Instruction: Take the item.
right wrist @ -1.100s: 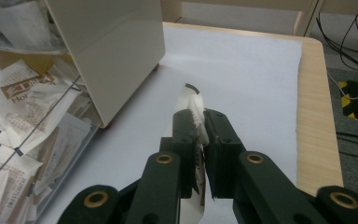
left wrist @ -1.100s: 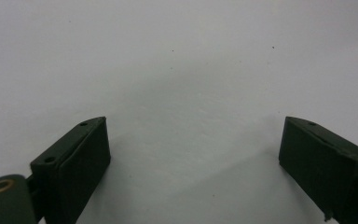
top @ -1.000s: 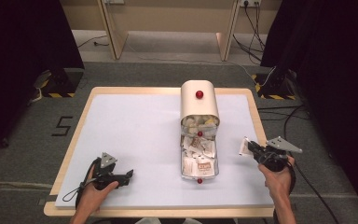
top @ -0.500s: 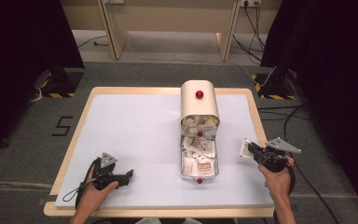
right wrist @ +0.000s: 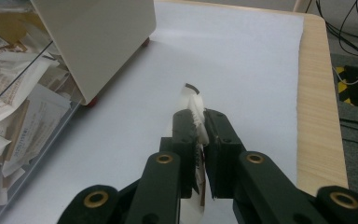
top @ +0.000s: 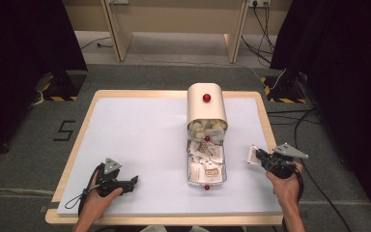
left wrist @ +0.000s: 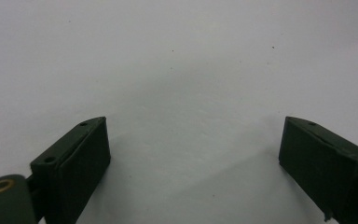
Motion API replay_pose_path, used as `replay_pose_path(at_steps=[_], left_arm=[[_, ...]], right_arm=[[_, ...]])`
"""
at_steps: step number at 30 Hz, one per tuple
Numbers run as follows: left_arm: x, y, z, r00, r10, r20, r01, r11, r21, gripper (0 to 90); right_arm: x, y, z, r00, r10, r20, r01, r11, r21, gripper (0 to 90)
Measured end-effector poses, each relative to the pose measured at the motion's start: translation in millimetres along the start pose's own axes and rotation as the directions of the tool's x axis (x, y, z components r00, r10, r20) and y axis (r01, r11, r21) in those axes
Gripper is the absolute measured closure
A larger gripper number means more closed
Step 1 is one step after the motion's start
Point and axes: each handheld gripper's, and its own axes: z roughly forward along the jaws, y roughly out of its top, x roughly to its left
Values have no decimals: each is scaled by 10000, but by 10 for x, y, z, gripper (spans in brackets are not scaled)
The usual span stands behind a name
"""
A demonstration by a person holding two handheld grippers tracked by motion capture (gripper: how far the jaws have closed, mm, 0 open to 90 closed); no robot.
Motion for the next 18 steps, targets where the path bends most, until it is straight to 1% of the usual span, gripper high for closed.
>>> replay_pose_path(at_steps=[5, 9, 12, 18], left_arm=[[0, 0, 0, 10000, -3, -1, 3, 10000, 1, 82], [0, 0, 0, 10000, 3, -3, -3, 10000, 4, 82], [-1, 0, 0, 10000, -5, 0, 5, 10000, 3, 83], [-1, 0, 0, 10000, 0, -8, 0, 10000, -1, 83]], right_arm=[[-9, -17, 17, 10000, -39, 33, 39, 10000, 88, 834], [-5, -27, 26, 10000, 51, 31, -52, 9999, 162, 834], [-14, -32, 33, 10000, -53, 50, 52, 9999, 160, 834], [-29, -44, 42, 10000, -8, 65, 6, 9998, 213, 834]])
